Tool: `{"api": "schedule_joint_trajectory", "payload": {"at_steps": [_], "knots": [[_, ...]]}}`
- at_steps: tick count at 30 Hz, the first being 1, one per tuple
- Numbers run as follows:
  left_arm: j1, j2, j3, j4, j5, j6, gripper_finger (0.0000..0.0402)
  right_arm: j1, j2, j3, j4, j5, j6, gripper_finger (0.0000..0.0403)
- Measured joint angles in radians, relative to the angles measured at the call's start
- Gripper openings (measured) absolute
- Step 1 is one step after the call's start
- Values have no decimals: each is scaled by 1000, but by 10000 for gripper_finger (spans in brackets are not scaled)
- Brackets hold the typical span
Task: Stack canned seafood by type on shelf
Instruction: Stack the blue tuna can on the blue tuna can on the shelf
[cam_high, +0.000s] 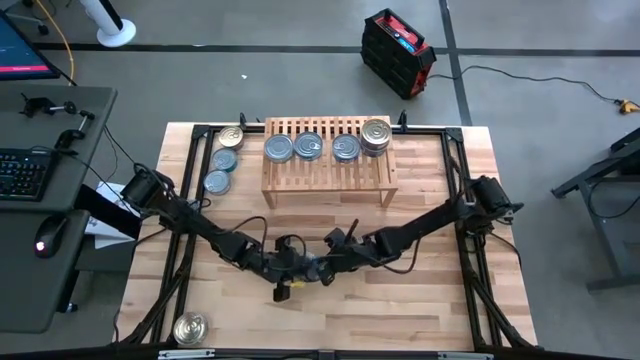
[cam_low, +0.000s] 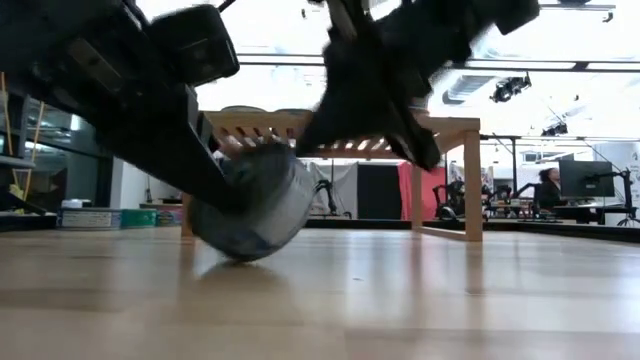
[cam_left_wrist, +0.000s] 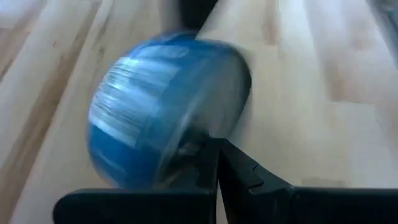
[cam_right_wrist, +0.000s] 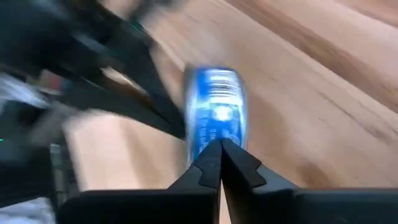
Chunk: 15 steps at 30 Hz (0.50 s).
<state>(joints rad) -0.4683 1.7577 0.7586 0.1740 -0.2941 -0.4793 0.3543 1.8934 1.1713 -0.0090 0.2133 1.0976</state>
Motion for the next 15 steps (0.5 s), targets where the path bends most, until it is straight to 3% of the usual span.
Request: {"api": "schedule_joint_trajectory", "payload": {"at_steps": [9, 15], "knots": [[-11, 10, -8, -13, -15, -84, 0, 1, 2, 70, -27, -41, -83, 0], [-28, -110, -4, -98, 10, -126, 0, 3, -1, 238, -274, -58, -190, 0]]}}
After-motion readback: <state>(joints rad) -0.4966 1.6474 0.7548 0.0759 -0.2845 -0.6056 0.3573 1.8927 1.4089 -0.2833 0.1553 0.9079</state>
